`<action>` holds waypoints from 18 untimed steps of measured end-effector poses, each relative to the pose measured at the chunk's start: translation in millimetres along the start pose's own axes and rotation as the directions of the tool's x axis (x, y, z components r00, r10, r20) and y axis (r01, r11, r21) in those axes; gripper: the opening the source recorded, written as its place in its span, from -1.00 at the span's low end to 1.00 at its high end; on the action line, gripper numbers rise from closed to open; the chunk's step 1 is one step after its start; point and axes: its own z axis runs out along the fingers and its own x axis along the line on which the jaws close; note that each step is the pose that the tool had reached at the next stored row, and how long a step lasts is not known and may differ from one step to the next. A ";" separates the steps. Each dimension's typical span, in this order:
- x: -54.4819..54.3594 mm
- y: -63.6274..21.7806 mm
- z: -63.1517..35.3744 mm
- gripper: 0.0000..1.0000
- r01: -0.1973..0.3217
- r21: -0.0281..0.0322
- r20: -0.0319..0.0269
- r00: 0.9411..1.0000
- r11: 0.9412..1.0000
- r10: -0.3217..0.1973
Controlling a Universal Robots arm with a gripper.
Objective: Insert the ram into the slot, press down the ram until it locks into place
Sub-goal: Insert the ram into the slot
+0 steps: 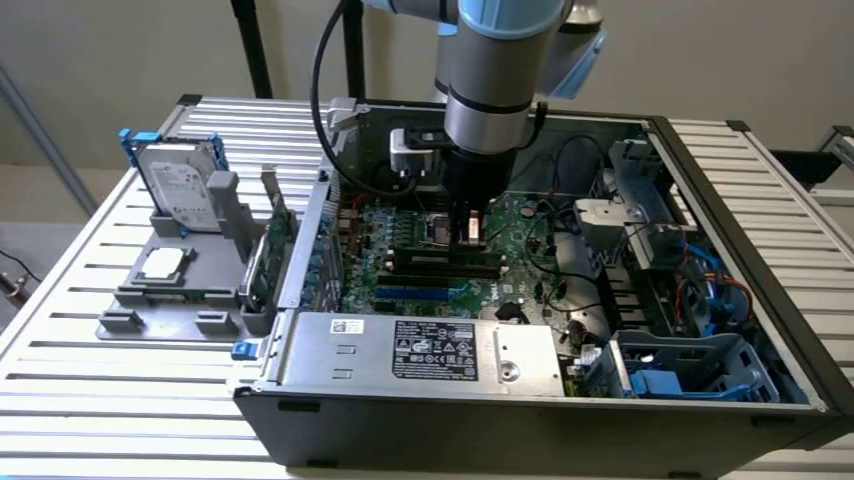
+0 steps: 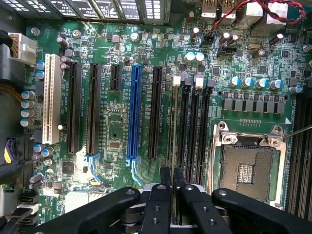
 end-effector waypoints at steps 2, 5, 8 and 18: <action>-0.1 -0.1 0.3 -0.73 0.000 0.000 0.000 1.000 1.000 0.000; -0.1 0.0 0.8 -0.73 -0.002 0.002 0.000 1.000 1.000 0.002; -0.2 0.6 1.3 -0.73 -0.005 0.008 0.000 1.000 1.000 0.005; -1.1 3.4 2.3 -0.73 -0.016 0.021 0.000 1.000 1.000 0.016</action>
